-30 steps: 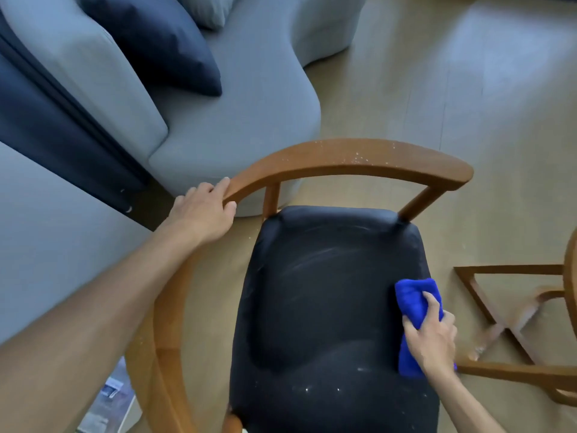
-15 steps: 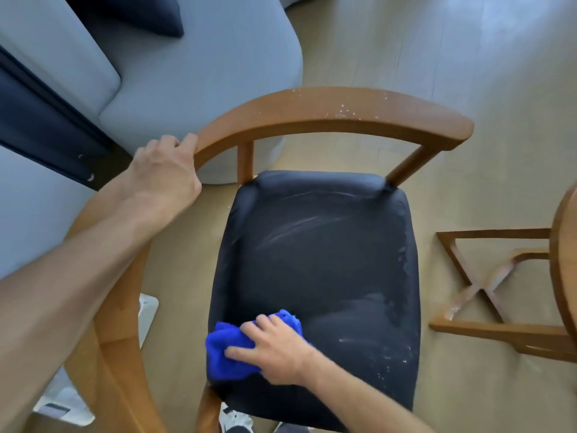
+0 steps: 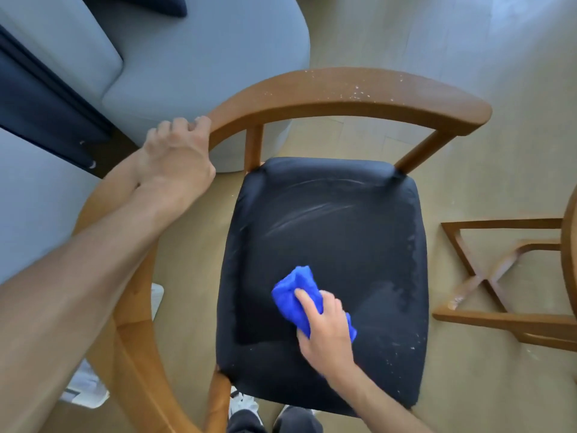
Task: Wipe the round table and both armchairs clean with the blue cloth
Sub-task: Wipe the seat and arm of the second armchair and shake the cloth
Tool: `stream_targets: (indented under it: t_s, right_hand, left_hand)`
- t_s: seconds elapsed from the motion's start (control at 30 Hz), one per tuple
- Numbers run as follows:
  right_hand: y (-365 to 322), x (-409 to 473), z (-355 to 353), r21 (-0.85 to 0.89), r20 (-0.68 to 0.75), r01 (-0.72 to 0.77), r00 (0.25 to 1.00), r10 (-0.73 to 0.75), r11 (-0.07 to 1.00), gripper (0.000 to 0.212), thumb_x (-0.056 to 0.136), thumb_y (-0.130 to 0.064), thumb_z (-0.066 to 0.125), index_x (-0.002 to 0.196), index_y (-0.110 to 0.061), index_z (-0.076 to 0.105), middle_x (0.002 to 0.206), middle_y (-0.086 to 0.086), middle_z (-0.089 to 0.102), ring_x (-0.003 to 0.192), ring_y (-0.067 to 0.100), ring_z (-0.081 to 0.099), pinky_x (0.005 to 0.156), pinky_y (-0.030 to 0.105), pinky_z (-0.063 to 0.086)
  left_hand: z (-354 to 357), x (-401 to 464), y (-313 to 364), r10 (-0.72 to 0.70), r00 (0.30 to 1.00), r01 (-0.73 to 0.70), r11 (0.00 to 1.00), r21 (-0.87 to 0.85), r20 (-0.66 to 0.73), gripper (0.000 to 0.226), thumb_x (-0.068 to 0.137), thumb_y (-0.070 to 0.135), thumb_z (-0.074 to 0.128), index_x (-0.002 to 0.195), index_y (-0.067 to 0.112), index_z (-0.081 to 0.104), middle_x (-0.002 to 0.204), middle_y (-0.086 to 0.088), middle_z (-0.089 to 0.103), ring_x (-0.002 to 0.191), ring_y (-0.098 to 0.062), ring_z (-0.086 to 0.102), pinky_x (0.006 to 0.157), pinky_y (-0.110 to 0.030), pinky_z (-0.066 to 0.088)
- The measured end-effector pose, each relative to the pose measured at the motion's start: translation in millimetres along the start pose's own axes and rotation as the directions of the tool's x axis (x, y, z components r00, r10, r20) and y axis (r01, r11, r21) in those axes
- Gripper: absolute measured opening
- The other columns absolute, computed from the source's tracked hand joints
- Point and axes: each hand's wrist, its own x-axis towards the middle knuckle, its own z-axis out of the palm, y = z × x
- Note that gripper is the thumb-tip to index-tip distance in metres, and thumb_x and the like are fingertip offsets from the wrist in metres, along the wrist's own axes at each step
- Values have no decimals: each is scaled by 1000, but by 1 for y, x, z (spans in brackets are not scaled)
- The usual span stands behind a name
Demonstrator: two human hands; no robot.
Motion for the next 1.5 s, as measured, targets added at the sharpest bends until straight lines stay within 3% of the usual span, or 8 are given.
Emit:
stream_targets:
  t_s: [0.2, 0.33, 0.5, 0.73, 1.0, 1.27, 1.4, 1.5]
  right_hand:
    - [49, -31, -36, -91, 473, 690, 665, -578, 718, 59, 64, -21, 65, 120, -36, 53, 104, 3, 60, 77, 23, 55, 68, 33, 51]
    - [148, -11, -104, -176, 207, 174, 969, -137, 969, 64, 66, -9, 79, 125, -23, 59, 110, 14, 56, 89, 38, 59, 74, 42, 53]
    - [128, -11, -78, 60, -60, -445, 892, 448, 893, 60, 80, -8, 68, 135, -18, 45, 114, 14, 42, 102, 35, 48, 87, 37, 42]
    - [-33, -13, 12, -61, 282, 269, 929, -242, 961, 58, 62, -20, 68, 119, -28, 56, 96, 8, 54, 75, 30, 51, 62, 34, 44]
    - [32, -46, -17, 36, 666, 884, 327, -670, 467, 52, 77, -32, 65, 124, -42, 47, 107, 1, 49, 81, 20, 48, 71, 30, 42]
    - [182, 1, -122, -72, 236, -83, 967, 98, 994, 56, 72, -5, 70, 122, -22, 50, 111, 1, 44, 106, 29, 51, 83, 29, 41]
    - [149, -28, -102, -66, 319, 129, 942, -101, 989, 60, 61, -6, 69, 114, -26, 48, 102, 6, 49, 91, 32, 53, 79, 38, 48]
    - [121, -66, -88, -61, 678, 643, 588, -441, 763, 64, 56, -23, 73, 113, -38, 48, 101, 1, 55, 81, 22, 54, 73, 32, 49]
  left_hand:
    - [-3, -1, 2, 16, 1000, -15, 999, -48, 20, 29, 89, 9, 45, 117, 4, 40, 88, -23, 50, 73, -31, 38, 69, -42, 34]
    - [-2, 0, 3, 37, 998, -36, 999, -34, 43, 44, 93, 17, 39, 135, 7, 33, 93, -26, 49, 82, -41, 47, 79, -49, 40]
    - [-3, 1, 5, 30, 998, -30, 1000, -3, 58, 36, 92, 15, 39, 127, 6, 40, 100, -32, 51, 89, -47, 49, 81, -50, 40]
    - [-5, 1, 6, 17, 998, -18, 1000, 7, 59, 35, 89, 8, 40, 124, 10, 39, 91, -26, 46, 78, -37, 39, 76, -48, 38]
    - [-10, -1, 7, 17, 997, -19, 1000, 21, 81, 46, 90, 6, 42, 136, 9, 37, 102, -32, 50, 90, -47, 48, 81, -50, 40]
    - [-7, -2, 8, 7, 998, -9, 1000, 29, 58, 49, 87, 6, 45, 135, 9, 38, 100, -33, 49, 89, -49, 48, 79, -52, 40]
    - [-6, -2, 8, 15, 999, -17, 999, 28, 49, 48, 87, 5, 44, 134, 8, 37, 98, -33, 48, 86, -48, 47, 77, -51, 39]
    - [-7, -2, 8, 10, 998, -11, 1000, 20, 57, 48, 87, 5, 44, 134, 8, 37, 100, -33, 49, 88, -48, 47, 79, -51, 39]
